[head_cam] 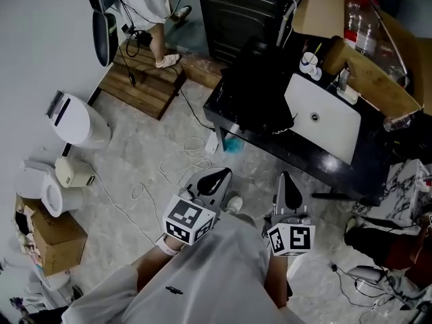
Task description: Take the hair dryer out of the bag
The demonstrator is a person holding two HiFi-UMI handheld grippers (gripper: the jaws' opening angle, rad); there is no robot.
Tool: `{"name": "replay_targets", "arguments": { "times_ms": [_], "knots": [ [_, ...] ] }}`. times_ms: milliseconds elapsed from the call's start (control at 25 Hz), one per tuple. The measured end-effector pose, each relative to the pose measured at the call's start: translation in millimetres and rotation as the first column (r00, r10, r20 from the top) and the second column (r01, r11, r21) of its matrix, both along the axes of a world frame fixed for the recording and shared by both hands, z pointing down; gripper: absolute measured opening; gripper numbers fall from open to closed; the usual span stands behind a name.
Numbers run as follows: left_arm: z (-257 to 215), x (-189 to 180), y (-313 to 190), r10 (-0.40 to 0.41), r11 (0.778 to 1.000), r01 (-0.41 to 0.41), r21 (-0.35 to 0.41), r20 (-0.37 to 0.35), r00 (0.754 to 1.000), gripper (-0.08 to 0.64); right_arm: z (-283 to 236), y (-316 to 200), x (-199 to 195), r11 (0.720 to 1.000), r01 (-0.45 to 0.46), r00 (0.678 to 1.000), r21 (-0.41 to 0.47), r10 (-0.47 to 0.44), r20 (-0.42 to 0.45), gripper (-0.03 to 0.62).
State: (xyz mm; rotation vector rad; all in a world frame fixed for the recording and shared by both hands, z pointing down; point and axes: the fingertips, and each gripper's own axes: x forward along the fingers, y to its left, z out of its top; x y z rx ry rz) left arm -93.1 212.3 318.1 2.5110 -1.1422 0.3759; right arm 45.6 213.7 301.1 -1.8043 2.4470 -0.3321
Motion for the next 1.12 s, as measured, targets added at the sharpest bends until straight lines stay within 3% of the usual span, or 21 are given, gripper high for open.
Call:
{"name": "replay_targets", "arguments": {
  "times_ms": [400, 800, 1120],
  "knots": [
    [21.0, 13.2, -44.4, 0.032, 0.998, -0.031, -0.054, 0.024, 0.999, 0.008, 23.5, -35.2, 11.4, 0.997, -0.015, 1.000, -0.074, 0.015, 0.001, 0.011],
    [24.5, 29.9, -131.6, 0.141, 0.988, -0.137, -0.074, 0.053, 0.989, 0.008, 31.8, -106.5, 24.9, 0.988, -0.099, 0.995, -0.120, 0.097, -0.019, 0.011],
    [28.5, 37.7, -199.2, 0.253, 0.965, -0.249, -0.078, 0.056, 0.966, 0.008, 29.3, -163.6, 22.6, 0.981, -0.141, 0.990, -0.131, 0.135, -0.051, 0.011]
  ]
}}
